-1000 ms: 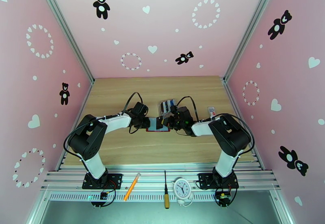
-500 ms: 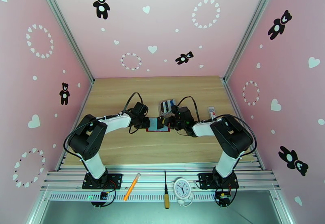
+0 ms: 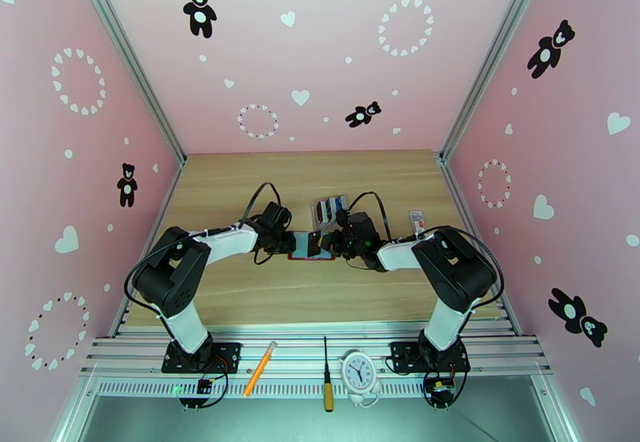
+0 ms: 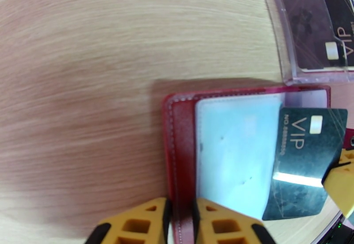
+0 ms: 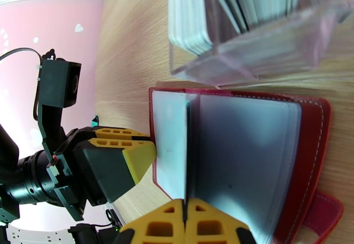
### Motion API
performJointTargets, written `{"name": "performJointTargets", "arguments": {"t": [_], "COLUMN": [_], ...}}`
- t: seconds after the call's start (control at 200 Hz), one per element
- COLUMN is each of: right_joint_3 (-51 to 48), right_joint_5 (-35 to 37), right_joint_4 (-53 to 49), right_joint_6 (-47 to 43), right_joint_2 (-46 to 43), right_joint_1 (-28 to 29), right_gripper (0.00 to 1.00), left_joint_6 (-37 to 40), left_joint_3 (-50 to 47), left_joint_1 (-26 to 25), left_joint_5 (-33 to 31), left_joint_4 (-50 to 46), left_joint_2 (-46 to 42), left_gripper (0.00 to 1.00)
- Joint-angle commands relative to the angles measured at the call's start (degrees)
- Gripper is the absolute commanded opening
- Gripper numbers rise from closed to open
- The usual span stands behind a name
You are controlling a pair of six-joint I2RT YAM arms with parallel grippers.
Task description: Put the credit cards into the card holder
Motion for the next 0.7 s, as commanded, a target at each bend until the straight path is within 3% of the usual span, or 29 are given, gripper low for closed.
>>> {"name": "performJointTargets", "arguments": {"t": [0.0, 0.696], "right_joint_3": [-1.59, -2.42], "right_joint_5": [1.8, 3.2], "right_joint_4": [-0.35, 0.68], "right_joint_6": [1.13, 1.55], "right_joint_2": [0.77, 1.32], "right_joint_1": [0.36, 0.97], "right_gripper": [0.0, 0.0], "left_joint_6": [-0.61, -0.7], "left_joint_3": [-1.93, -3.34], "left_joint_1": [-1.04, -1.18], "left_joint_5": [1.48, 1.94], "left_joint_4": [-0.95, -0.07], "left_joint_2": [-0.89, -1.05], "left_gripper": [0.24, 0.24]}}
